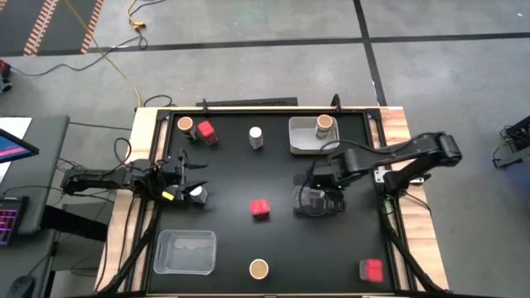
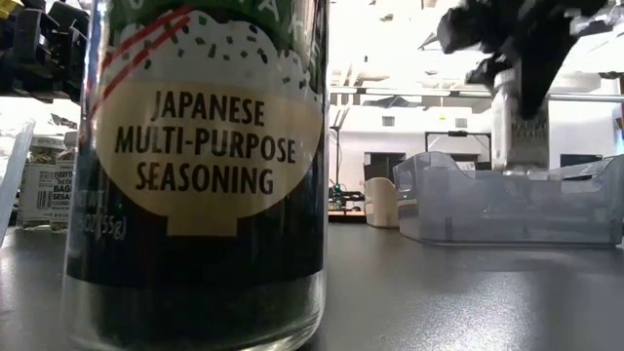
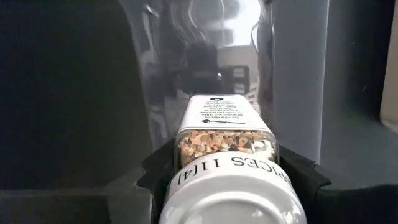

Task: Sort spices by type
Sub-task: Put the bottom right white spice bottle in the black bin

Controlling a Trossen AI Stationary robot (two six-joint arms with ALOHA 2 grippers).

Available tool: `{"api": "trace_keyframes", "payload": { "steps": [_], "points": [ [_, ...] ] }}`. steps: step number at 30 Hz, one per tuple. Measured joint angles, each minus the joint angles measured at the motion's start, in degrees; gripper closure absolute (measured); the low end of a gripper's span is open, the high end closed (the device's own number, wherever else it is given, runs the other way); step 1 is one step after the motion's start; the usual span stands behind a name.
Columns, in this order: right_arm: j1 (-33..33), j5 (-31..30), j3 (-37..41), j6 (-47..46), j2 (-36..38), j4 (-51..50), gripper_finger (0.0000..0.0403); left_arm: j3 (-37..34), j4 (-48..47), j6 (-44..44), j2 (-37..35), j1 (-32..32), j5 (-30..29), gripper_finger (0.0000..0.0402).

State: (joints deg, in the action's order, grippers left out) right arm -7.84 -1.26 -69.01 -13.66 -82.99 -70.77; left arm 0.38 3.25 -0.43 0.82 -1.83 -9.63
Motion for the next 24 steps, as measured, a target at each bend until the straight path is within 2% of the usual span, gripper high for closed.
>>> {"api": "trace_keyframes", "payload": {
  "steps": [3,7,14,24],
  "points": [
    [1.01,-0.04,0.26,3.94,-0.97,1.99,0.0183,0.0,0.0,-0.01,-0.01,-0.01,0.0,0.0146],
    [2.35,0.17,6.16,6.06,2.44,8.8,0.0183,0.0,0.0,0.0,-0.02,0.0,0.0,0.0146],
    [3.73,1.0,12.45,6.87,8.63,8.99,0.0183,0.0,0.0,0.0,-0.01,-0.02,0.0,0.0146],
    [7.06,1.79,19.49,10.48,9.14,12.01,0.0183,0.0,0.0,-0.01,-0.02,-0.01,0.0,0.0146]
  ]
}}
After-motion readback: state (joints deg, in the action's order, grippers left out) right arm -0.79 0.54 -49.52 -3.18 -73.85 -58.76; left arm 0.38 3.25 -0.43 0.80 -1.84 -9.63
